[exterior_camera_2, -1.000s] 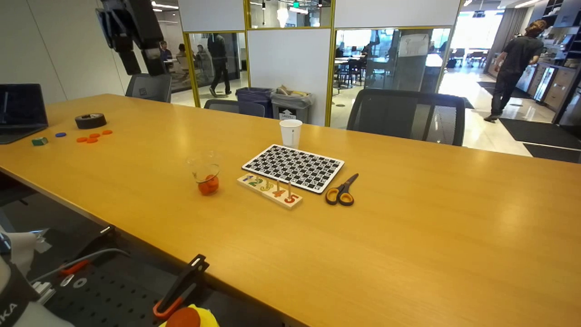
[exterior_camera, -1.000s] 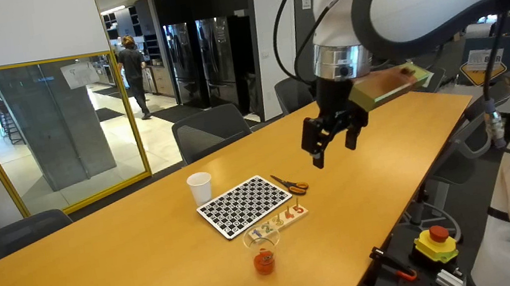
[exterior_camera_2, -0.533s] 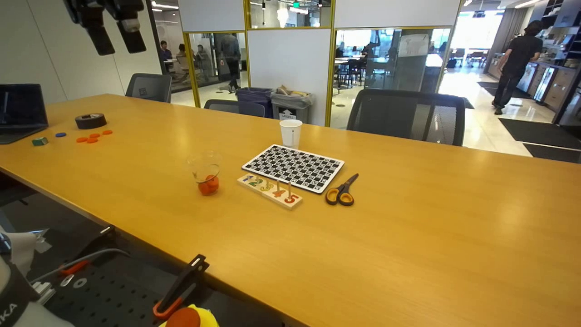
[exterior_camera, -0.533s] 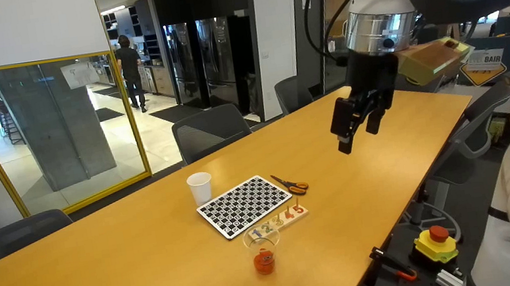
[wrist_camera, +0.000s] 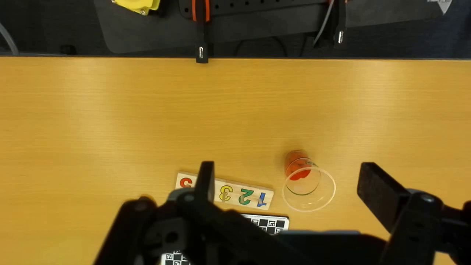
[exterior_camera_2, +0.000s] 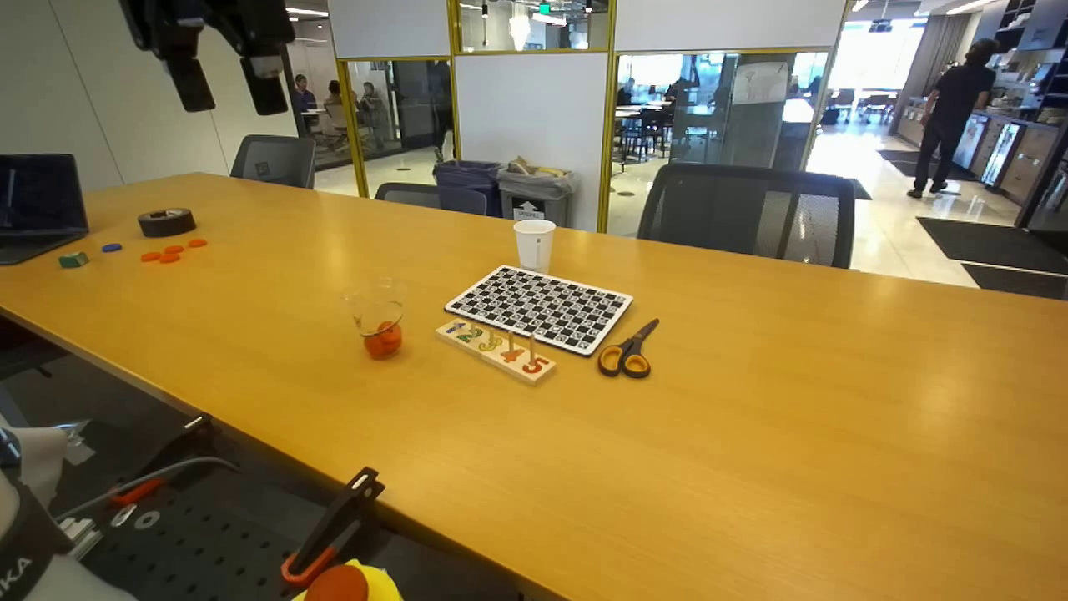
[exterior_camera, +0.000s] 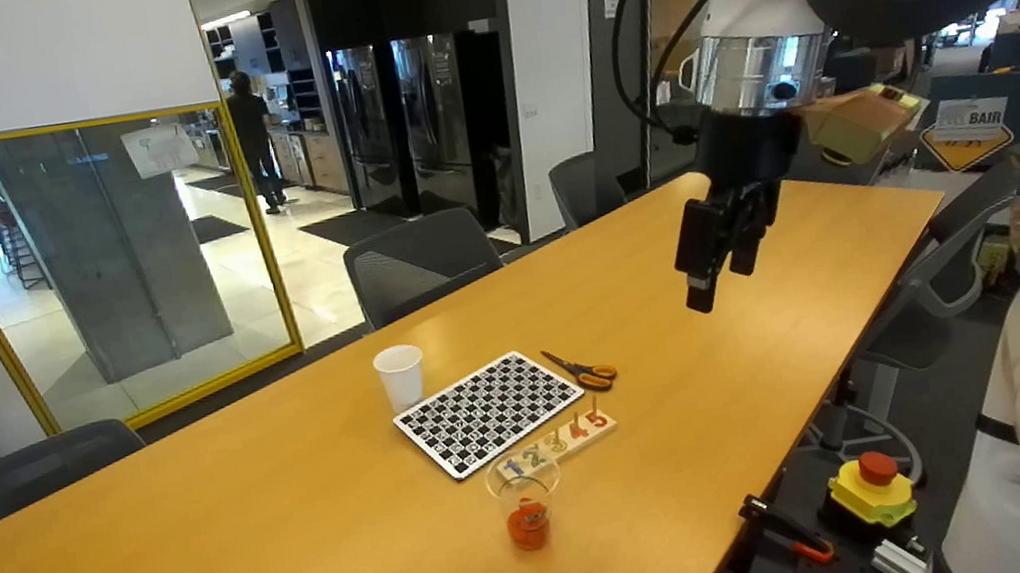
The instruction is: Place the yellow rings inside the white cup, put the orange rings in the clear cup
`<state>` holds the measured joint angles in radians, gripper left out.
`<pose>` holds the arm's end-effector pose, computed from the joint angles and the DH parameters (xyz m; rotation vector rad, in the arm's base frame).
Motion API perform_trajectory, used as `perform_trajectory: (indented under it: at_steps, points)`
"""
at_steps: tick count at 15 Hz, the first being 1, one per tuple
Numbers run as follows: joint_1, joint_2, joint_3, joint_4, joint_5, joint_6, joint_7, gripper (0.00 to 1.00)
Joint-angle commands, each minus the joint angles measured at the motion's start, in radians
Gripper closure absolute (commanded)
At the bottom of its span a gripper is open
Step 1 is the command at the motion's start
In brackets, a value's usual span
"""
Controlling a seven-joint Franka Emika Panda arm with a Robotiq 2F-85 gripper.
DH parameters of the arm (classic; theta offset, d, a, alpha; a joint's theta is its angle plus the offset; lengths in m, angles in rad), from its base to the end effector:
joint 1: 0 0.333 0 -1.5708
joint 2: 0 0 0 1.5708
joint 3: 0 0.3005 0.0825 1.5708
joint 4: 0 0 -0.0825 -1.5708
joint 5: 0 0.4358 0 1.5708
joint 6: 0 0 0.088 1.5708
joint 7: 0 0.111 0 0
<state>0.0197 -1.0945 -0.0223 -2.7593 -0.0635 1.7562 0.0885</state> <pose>0.3103 -0.0059 0.4828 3.0977 -0.1101 0.1448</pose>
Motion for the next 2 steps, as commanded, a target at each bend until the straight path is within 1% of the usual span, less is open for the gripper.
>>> perform_trajectory:
  at_steps: [1, 2]
  points:
    - [-0.017, 0.003, 0.012, 0.002, 0.012, -0.001, -0.014, 0.00]
    - [-0.017, 0.004, 0.012, 0.002, 0.012, -0.001, -0.014, 0.00]
